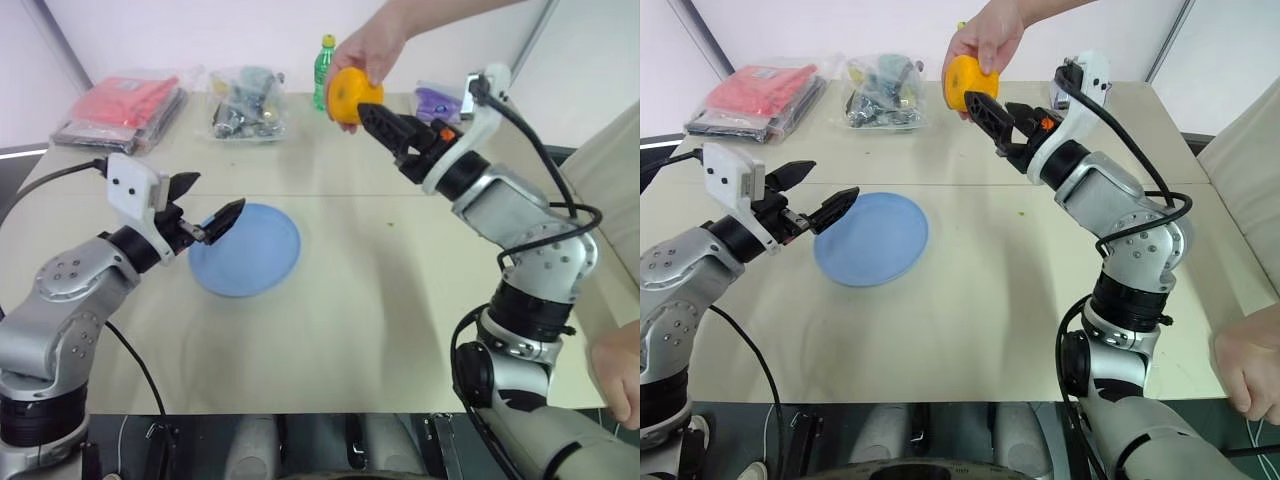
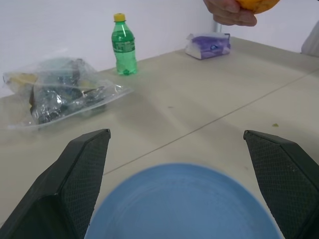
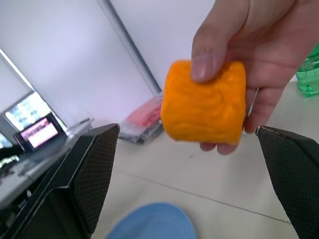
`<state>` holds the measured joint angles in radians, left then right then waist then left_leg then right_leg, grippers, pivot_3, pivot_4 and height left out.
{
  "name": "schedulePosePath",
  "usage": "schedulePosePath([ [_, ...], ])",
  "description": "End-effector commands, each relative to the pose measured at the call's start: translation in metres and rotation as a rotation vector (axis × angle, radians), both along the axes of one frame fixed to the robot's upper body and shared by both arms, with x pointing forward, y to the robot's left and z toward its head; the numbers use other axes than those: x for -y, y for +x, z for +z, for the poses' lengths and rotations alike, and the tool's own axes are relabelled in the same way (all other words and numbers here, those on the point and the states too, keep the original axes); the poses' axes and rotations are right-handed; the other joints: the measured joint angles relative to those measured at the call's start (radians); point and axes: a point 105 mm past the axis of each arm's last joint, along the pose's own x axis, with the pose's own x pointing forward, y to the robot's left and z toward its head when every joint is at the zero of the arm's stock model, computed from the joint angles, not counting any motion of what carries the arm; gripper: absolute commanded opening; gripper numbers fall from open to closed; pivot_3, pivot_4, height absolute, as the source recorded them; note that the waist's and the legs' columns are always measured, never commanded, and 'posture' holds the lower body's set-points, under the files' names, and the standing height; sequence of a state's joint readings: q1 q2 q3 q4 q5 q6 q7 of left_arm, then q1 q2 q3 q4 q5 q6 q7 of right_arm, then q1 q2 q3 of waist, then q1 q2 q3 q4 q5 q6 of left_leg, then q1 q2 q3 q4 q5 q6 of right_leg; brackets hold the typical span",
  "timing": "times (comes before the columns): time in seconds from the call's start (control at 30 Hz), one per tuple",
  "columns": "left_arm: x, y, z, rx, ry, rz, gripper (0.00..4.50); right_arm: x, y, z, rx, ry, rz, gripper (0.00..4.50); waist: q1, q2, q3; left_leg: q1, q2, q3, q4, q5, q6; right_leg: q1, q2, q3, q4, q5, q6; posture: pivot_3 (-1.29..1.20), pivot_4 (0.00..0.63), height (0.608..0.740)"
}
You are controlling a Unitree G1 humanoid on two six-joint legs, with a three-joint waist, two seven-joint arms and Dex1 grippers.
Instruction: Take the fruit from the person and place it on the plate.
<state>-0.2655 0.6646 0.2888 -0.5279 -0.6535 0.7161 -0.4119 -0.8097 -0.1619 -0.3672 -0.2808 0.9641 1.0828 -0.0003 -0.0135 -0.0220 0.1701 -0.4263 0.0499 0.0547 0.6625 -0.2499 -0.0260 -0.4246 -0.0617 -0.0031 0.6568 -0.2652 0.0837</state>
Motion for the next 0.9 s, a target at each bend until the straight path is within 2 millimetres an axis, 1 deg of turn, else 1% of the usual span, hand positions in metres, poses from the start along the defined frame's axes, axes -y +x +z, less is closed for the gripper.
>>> schedulePosePath([
  [0.03,0.002,-0.002,0.010,0.049,0.012,-0.007,4.50,-0.008,-0.006,0.014,0.040,0.035,0.032,4.47,0.000,0.000,0.000,0.000,0.000,0.000,0.000,0.000,0.000,0.000,0.000,0.000,0.000,0.000,0.000,0.00,0.150,0.731],
  [0.4,0.002,-0.005,0.012,0.056,0.010,0.001,4.50,-0.018,0.005,0.018,0.058,0.044,0.051,4.47,-0.001,0.000,0.000,0.000,0.000,0.000,0.000,0.000,0.000,0.000,0.000,0.000,0.000,0.000,0.000,0.00,0.150,0.731],
  [0.67,0.002,-0.006,0.012,0.060,0.010,0.013,4.50,-0.029,0.021,0.026,0.101,0.048,0.055,4.47,-0.003,0.000,0.000,0.000,0.000,0.000,-0.001,0.000,0.000,0.000,0.000,0.000,0.000,0.000,0.000,0.00,0.150,0.731],
  [0.9,0.001,-0.008,0.014,0.067,0.008,0.027,4.50,-0.035,0.032,0.032,0.133,0.051,0.048,4.47,-0.002,0.000,0.000,0.000,0.000,0.000,-0.001,0.000,0.000,0.000,0.000,0.000,-0.001,0.000,0.000,0.00,0.150,0.731],
])
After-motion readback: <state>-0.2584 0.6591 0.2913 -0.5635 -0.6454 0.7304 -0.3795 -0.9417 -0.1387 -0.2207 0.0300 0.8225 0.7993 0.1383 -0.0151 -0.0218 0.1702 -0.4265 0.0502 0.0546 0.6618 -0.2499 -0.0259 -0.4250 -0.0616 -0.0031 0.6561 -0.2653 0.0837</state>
